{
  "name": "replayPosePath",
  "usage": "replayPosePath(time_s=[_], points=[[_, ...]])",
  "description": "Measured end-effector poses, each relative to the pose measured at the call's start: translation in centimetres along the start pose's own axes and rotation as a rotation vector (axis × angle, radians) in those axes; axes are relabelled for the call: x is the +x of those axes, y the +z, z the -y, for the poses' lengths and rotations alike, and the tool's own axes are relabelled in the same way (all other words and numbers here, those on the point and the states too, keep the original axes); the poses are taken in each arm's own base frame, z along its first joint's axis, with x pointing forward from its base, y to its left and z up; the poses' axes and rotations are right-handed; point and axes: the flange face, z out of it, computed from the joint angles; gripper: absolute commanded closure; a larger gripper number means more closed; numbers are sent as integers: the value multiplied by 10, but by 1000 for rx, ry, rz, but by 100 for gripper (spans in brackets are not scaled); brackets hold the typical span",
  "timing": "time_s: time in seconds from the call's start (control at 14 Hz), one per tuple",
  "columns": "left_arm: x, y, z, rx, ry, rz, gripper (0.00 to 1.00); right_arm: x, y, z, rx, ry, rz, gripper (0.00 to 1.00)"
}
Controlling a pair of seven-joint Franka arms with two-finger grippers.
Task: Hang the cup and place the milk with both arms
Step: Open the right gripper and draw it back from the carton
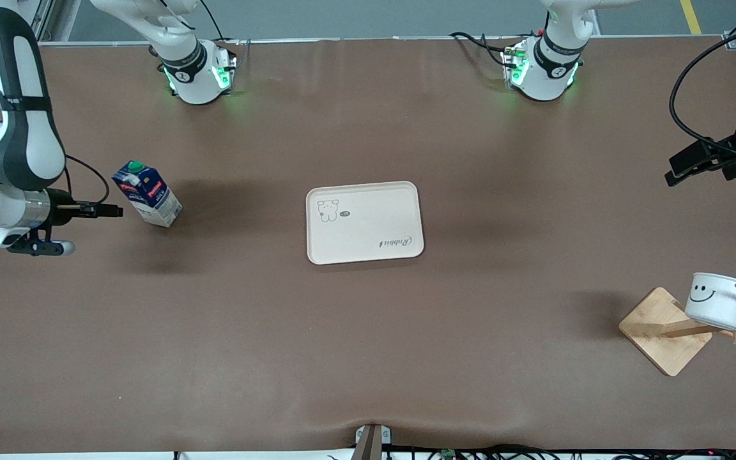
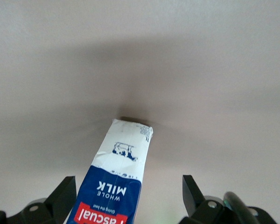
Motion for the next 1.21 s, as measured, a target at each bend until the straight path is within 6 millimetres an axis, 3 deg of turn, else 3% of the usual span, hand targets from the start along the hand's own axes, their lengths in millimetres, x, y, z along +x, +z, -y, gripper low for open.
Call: replayPosePath(time_s=[0.57,0.93,1.21], points=[[5,-1,5,1,-9,-15,0,7,-73,8,-7,-14,-41,0],[5,-2,9,77,-3,-28,0,12,-155,16,-33,-29,-206,0],[5,-2,7,77,2,-28,0,3,-179,16,-35,-26,-221,0]])
